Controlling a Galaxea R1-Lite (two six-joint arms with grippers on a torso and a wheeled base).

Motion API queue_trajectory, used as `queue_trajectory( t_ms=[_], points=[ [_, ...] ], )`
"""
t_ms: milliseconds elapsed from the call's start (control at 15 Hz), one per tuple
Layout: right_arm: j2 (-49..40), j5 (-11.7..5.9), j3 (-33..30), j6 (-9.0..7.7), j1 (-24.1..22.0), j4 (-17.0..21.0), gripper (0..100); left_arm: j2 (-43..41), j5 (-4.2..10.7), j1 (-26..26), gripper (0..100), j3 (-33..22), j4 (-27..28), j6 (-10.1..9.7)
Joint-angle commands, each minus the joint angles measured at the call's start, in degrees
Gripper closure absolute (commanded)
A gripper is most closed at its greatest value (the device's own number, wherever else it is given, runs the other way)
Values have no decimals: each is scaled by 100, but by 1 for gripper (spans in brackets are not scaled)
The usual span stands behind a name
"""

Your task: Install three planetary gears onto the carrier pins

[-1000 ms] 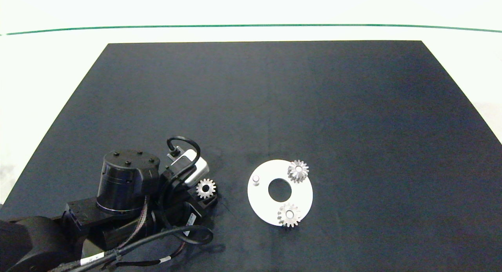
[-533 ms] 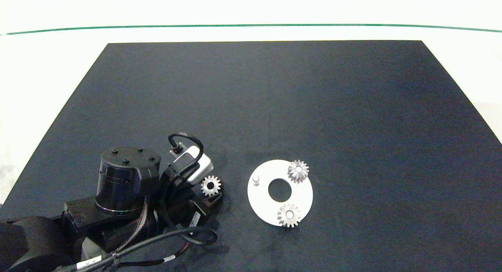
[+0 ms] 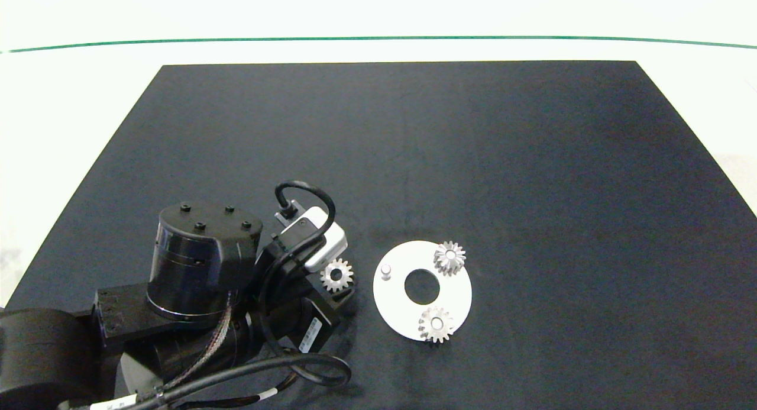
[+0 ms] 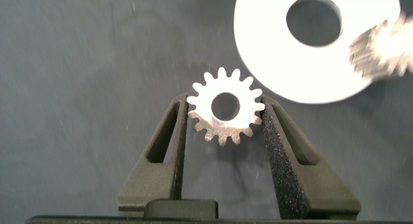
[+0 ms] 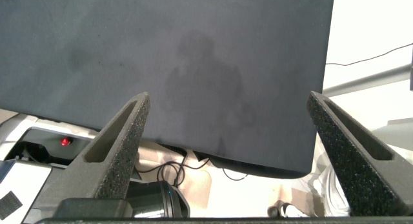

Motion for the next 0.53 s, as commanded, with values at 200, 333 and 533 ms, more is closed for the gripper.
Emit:
queue_trajectory(
  t_ms=[200,333,533],
  points=[
    [11,-13,-8,-11,-6,29,0,407,148,-307,87,-194,-159,6],
    [19,-13,-8,-20,-6,29,0,565,148,-333,87,-273,-344,6],
    [37,-4,1,-64,-15,29,0,679,157,-412,87,-361,-370,6]
  ],
)
